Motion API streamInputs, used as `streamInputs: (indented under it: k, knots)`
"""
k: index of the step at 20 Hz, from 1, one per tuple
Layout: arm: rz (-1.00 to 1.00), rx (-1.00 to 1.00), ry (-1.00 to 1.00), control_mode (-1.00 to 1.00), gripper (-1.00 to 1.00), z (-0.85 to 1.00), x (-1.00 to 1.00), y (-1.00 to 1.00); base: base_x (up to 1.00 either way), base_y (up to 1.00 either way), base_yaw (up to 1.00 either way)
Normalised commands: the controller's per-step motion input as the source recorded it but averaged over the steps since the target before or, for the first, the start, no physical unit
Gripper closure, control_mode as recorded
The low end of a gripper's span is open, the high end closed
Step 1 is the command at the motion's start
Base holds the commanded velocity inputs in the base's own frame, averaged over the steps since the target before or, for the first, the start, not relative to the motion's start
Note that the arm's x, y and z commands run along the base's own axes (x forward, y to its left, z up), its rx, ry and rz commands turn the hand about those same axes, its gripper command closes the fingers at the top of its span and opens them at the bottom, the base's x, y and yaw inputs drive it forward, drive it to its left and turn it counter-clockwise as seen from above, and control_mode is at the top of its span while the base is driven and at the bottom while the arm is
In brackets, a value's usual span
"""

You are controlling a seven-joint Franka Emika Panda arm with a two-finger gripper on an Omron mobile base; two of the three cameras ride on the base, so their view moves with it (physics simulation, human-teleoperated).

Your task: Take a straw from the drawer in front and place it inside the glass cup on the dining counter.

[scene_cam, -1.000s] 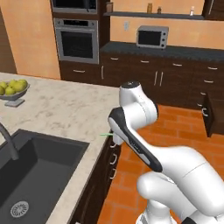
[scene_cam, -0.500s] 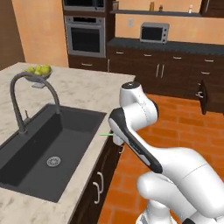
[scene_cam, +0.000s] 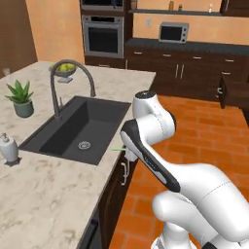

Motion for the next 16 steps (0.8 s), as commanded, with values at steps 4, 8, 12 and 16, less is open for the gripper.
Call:
streamInputs:
  k: [4,8,12,16]
  knots:
    - [0.00,0.00,0.00,1.00,1.00,0.00,0.00,0.00,-1.00,0.85,0.00]
    - [0.00,0.00,0.00,1.00,1.00,0.00,0.00,0.00,-1.00,0.81,-0.01]
    - [0.00,0.00,0.00,1.00,1.00,0.00,0.00,0.00,-1.00,0.75,-0.03]
    - [0.00,0.00,0.00,1.00,1.00,0.00,0.00,0.00,-0.85,0.76,-0.06]
